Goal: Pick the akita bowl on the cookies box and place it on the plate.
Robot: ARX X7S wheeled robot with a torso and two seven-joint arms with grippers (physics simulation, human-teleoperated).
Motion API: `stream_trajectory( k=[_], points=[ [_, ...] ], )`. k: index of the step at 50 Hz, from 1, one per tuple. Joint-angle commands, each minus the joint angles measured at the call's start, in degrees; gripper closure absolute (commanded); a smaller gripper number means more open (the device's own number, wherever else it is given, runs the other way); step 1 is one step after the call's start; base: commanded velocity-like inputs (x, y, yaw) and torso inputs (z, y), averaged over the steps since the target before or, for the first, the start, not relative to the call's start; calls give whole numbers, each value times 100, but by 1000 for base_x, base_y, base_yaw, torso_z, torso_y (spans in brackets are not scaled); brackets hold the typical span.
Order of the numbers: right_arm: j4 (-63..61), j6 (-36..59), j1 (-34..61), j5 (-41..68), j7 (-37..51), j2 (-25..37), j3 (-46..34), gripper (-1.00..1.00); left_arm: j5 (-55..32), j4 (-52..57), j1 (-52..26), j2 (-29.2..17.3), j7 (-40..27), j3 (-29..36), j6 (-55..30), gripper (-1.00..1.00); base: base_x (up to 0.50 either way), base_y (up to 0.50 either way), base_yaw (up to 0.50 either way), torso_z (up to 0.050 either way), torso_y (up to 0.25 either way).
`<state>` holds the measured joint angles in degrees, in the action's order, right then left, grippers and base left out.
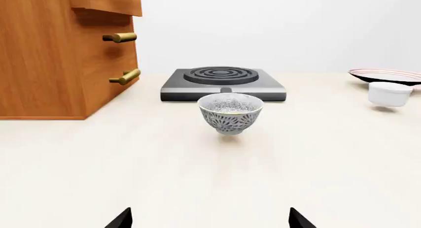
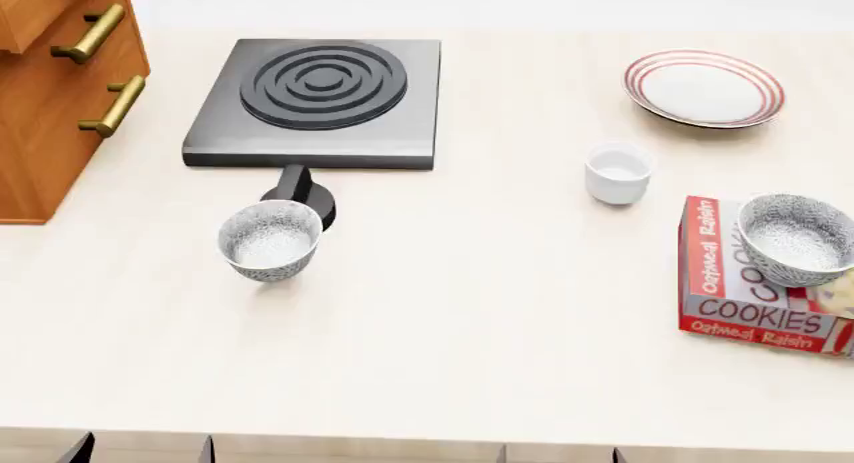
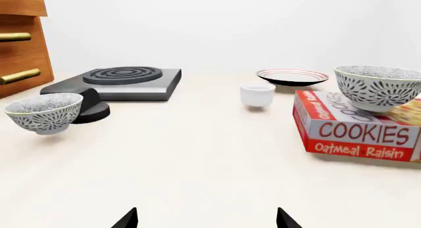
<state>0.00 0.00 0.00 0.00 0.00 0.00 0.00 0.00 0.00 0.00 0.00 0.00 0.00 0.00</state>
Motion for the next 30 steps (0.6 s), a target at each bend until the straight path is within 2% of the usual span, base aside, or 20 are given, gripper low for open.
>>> stream_trajectory(
  k=[1, 20, 26, 30],
  points=[
    [55, -208, -19, 32, 155, 84, -131, -100, -72, 3, 18, -101, -70, 133, 54, -100, 0, 0, 0, 0, 0],
    [62, -358, -20, 301, 502, 344, -390, -100, -320, -25, -63, -344, -434, 386, -35, -100, 0, 0, 0, 0, 0],
    [-831, -460, -149, 220, 758, 432, -324, -100, -450, 772, -78, -508, -411, 374, -258, -100, 207, 0, 0, 0, 0],
    [-1798, 222, -114, 285, 889, 507, -239, -100, -546, 1653, -83, -621, -488, 313, -680, -100, 500, 0, 0, 0, 0]
  ],
)
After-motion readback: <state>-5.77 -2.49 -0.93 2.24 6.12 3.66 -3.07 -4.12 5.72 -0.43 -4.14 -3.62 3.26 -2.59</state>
